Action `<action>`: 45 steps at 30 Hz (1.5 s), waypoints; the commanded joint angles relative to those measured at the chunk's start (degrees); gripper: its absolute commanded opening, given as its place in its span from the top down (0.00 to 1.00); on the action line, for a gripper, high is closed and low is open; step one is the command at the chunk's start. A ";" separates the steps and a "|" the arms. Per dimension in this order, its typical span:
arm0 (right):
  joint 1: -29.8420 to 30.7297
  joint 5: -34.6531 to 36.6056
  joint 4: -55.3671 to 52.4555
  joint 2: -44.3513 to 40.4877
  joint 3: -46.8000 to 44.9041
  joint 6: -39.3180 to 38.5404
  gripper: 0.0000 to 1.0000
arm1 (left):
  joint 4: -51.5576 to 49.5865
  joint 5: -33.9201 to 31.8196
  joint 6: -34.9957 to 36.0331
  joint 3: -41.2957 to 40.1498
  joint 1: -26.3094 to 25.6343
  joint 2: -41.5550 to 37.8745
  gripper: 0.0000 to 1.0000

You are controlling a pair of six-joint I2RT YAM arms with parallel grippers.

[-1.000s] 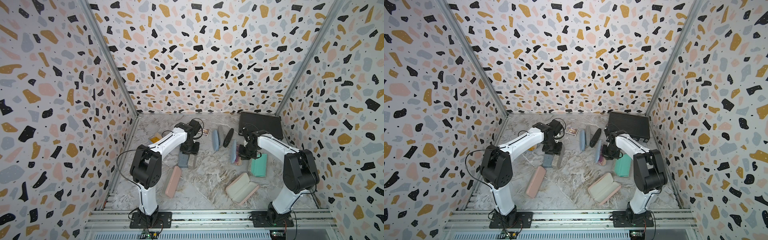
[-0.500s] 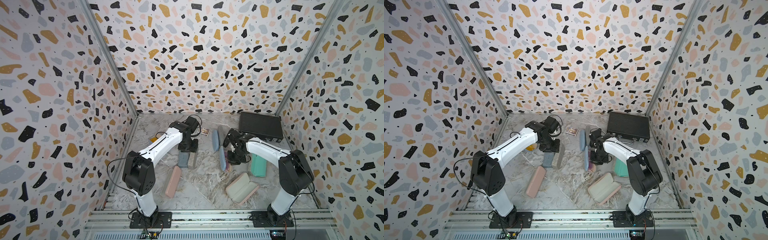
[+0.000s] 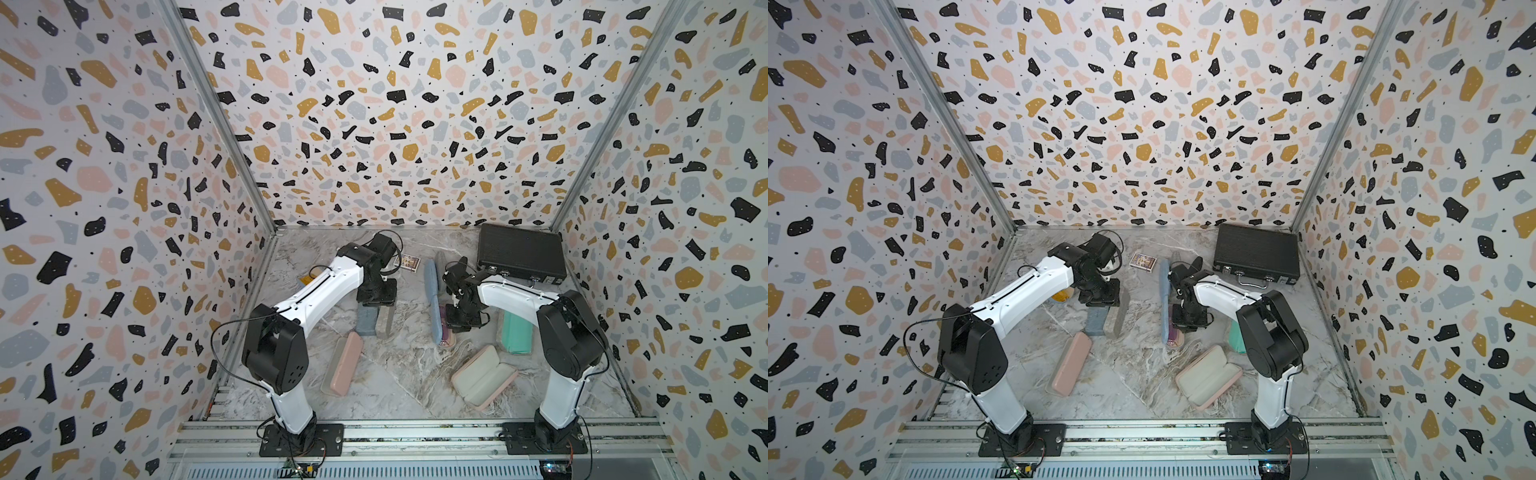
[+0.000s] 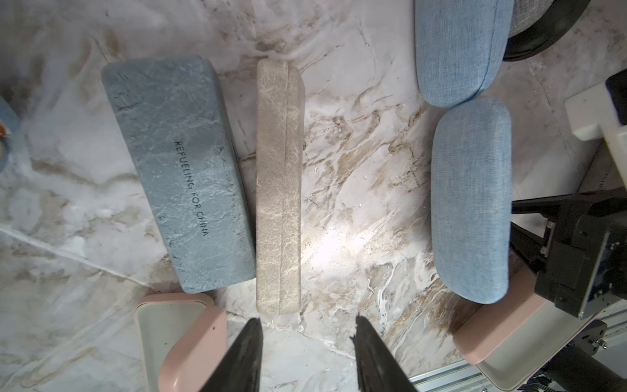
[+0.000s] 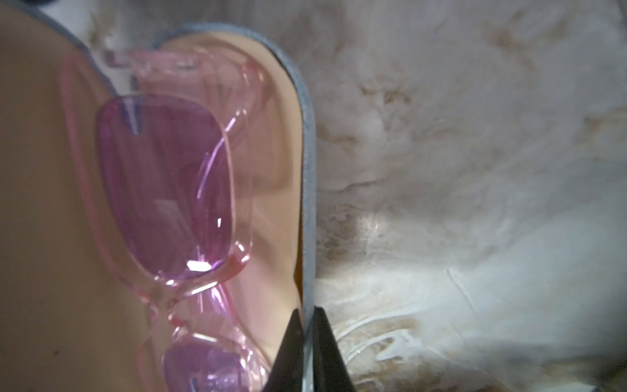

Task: Close the glasses case
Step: Place the glasses case at the center of the board, then close the glasses case at the center of the board.

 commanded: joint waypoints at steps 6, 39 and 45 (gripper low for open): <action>0.52 -0.58 -1.23 -0.81 2.42 0.49 0.83 | 1.25 1.50 -0.61 -0.95 -0.61 1.83 0.55; -0.14 3.25 -10.53 -6.90 6.44 -5.47 1.00 | 4.21 2.79 -2.50 -4.33 -4.87 5.79 1.00; -0.69 2.39 -9.94 -4.75 6.60 -6.51 1.00 | 7.44 6.43 -3.29 -6.22 -5.29 7.49 1.00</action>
